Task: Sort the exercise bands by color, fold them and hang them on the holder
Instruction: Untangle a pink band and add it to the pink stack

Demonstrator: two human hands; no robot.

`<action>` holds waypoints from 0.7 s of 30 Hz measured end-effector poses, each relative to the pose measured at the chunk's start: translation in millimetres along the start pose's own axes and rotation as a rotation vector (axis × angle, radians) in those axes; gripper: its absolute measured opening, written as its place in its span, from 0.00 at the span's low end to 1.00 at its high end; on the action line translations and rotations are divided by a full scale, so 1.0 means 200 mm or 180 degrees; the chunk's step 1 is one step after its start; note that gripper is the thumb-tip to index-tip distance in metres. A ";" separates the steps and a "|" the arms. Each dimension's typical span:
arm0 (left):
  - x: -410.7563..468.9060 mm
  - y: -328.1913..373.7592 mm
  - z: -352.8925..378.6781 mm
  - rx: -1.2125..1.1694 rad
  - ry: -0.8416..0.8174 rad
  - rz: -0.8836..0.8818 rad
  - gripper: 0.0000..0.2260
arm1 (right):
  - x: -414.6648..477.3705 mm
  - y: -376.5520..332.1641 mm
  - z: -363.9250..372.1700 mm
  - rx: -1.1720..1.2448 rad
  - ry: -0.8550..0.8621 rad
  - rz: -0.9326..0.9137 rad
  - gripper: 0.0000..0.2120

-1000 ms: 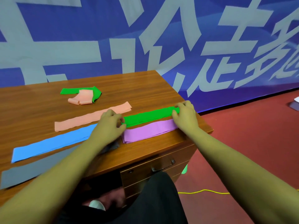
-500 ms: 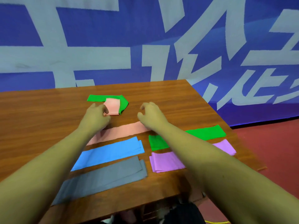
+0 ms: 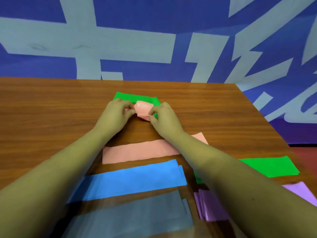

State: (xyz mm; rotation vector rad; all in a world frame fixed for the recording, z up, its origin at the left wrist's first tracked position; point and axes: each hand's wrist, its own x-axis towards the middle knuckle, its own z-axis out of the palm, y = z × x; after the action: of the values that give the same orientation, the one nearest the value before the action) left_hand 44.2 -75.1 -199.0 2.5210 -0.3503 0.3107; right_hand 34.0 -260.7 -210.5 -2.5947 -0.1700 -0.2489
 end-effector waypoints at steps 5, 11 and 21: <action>0.03 0.09 -0.23 -0.0462 0.0694 0.0026 0.02 | 0.04 -0.13 -0.21 0.0817 0.0647 0.0105 0.07; -0.06 0.25 -0.54 -0.0825 0.1176 0.0005 0.05 | -0.03 -0.35 -0.51 0.1404 0.1204 0.0188 0.07; -0.32 0.59 -0.86 -0.1559 0.0864 0.0242 0.04 | -0.35 -0.39 -0.72 0.1519 0.0263 0.1381 0.08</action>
State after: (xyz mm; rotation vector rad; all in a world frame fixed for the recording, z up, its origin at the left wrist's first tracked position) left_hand -77.4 -60.1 -18.8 1.9607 -0.3632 0.5208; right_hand -68.3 -273.1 -64.5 -2.0768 0.3244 -0.1346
